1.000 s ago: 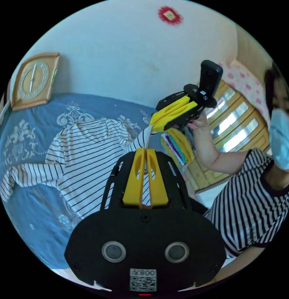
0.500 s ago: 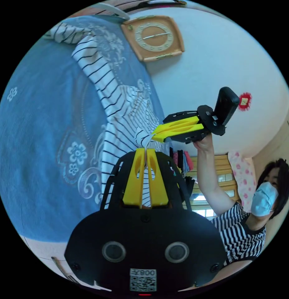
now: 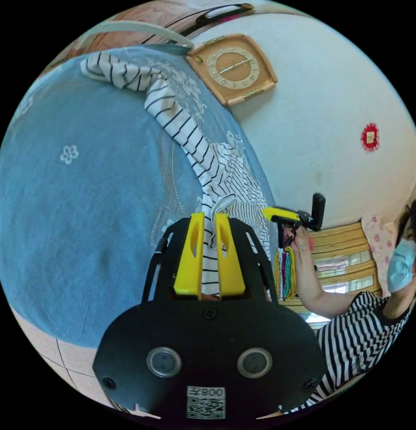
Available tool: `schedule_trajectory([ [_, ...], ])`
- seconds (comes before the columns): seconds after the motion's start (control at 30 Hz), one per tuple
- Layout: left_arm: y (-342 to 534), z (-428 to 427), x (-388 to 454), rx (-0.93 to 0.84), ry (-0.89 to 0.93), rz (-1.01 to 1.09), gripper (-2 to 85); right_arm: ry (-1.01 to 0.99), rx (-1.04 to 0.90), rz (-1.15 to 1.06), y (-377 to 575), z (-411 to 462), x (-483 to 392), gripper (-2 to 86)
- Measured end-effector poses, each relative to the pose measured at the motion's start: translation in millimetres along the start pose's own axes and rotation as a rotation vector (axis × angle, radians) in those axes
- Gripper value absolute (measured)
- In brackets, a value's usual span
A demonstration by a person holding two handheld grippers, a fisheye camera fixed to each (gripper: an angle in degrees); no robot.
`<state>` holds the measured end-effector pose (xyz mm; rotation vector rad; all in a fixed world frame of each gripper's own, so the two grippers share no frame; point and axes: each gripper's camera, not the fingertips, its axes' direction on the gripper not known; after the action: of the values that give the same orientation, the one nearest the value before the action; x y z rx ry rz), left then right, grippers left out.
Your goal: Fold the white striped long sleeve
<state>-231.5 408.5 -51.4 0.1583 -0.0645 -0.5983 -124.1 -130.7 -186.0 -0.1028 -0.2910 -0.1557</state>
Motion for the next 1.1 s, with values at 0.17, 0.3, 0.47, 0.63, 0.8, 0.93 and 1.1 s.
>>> schedule_trajectory([
  [0.17,-20,97,86,-0.155,0.042,0.297,6.1,0.136,0.097,0.317,145,-1,32,8.3],
  [0.3,-40,205,160,-0.280,0.072,0.505,7.1,0.267,0.116,0.342,193,25,20,8.6],
  [0.47,-71,362,262,-0.409,0.089,0.700,8.2,0.334,0.193,0.373,244,52,18,9.0],
  [0.63,-80,473,318,-0.498,-0.036,0.791,7.2,0.327,0.240,0.368,297,83,28,7.7],
  [0.8,-68,530,350,-0.537,-0.071,0.816,1.8,0.266,0.351,0.397,356,90,39,2.3],
  [0.93,-66,556,380,-0.493,0.028,0.811,0.7,0.143,0.511,0.534,426,88,60,1.3],
  [1.1,-68,610,406,-0.503,0.054,0.794,0.4,0.056,0.556,0.655,492,109,90,0.9],
])
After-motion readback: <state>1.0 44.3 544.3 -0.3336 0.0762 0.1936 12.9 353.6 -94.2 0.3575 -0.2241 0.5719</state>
